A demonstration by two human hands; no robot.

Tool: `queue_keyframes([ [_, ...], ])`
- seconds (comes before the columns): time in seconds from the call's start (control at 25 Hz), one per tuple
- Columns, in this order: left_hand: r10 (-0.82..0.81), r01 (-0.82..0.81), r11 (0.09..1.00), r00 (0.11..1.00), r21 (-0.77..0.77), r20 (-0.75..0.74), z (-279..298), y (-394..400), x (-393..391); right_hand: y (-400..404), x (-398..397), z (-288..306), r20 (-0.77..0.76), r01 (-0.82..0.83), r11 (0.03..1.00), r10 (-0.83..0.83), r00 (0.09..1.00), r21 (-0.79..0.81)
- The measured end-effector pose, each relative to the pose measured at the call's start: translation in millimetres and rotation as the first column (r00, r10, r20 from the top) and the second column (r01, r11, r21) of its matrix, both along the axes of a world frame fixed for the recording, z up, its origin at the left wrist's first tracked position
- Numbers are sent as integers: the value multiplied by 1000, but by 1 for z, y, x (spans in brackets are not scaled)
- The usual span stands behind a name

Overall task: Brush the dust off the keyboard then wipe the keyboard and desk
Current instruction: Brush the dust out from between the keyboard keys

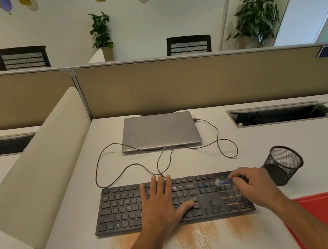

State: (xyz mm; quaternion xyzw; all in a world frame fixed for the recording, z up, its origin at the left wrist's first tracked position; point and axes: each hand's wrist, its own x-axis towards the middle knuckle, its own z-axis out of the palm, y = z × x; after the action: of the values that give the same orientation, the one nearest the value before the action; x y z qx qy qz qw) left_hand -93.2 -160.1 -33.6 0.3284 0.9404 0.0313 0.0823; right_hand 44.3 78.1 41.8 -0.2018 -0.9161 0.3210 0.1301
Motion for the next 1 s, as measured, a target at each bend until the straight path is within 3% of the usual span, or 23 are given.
queue_keyframes([
  [0.12, -3, 3, 1000, 1000, 4, 6, 1, 0, 0, -1, -8, -5, 105, -20, 1000, 21, 994, -11],
  [0.28, -3, 2, 1000, 1000, 16, 3, 1, 0, -1, 15, -3, 2, 202, -37, 968, -14, 979, 249],
  [0.44, -2, 1, 1000, 1000, 19, 6, 0, 1, -1, 32, 6, 9, 206, 47, 918, -138, 969, 393],
  [0.56, 0, 0, 1000, 1000, 9, 10, 0, 1, -1, 30, 6, 16, 77, 127, 959, -151, 986, 253],
  [0.72, 1, -1, 1000, 1000, 4, 11, 0, 1, -1, 7, -1, 5, 87, -1, 996, 9, 996, -91],
  [0.84, -2, 2, 1000, 1000, 7, 10, 1, 1, -1, 6, -2, -2, 180, -56, 991, 34, 983, 119],
  [1.0, -3, 3, 1000, 1000, 7, 15, 0, 1, 0, 31, 4, 1, 203, 118, 882, -232, 951, 456],
])
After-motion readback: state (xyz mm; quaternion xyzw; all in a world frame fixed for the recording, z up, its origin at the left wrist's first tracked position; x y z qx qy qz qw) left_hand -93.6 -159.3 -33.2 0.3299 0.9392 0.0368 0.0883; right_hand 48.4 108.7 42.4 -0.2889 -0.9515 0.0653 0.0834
